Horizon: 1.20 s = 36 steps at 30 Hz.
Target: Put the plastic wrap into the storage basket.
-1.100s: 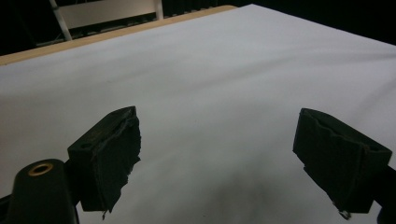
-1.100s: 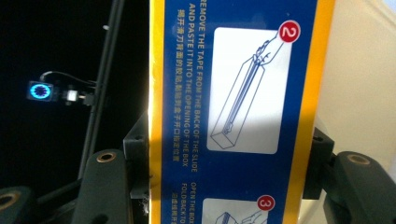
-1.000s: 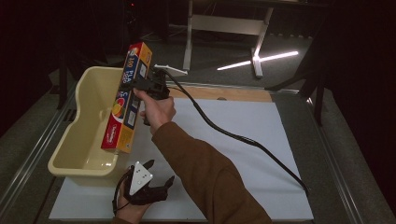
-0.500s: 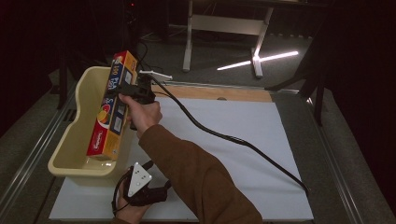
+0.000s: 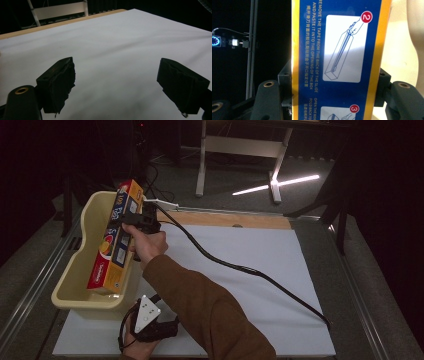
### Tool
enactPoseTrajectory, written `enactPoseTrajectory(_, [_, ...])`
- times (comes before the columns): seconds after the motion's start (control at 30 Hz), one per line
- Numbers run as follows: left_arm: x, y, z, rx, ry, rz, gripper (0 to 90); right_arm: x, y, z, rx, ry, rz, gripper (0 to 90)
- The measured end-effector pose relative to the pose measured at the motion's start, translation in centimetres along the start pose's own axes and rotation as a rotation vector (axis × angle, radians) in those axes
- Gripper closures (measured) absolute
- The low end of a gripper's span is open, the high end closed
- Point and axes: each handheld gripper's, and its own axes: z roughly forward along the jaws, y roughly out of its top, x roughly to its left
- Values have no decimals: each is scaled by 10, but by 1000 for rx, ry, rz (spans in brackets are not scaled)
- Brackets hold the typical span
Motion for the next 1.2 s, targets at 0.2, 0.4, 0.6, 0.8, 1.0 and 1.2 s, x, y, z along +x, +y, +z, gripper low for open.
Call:
enactPoseTrajectory(0.2, [1, -1, -1, -6, 4, -2, 148, -3, -2, 3, 8, -18, 12, 390])
enactPoseTrajectory(0.4, [1, -1, -2, -12, 1, -13, 148, -9, -4, 10, 7, -42, 12, 389])
enactPoseTrajectory(0.6, [1, -1, -2, -10, -1, -10, 148, -9, -7, 14, -1, -51, 15, 388])
enactPoseTrajectory(0.8, [1, -1, -2, -10, -2, -9, 148, -9, -8, 17, -3, -83, 18, 382])
enactPoseTrajectory(1.0, [1, -1, -2, -11, 1, -18, 148, -13, -11, 22, 16, -109, 52, 377])
enactPoseTrajectory(1.2, [2, 0, -2, -13, 3, -19, 148, -18, -11, 26, 25, -119, 57, 372])
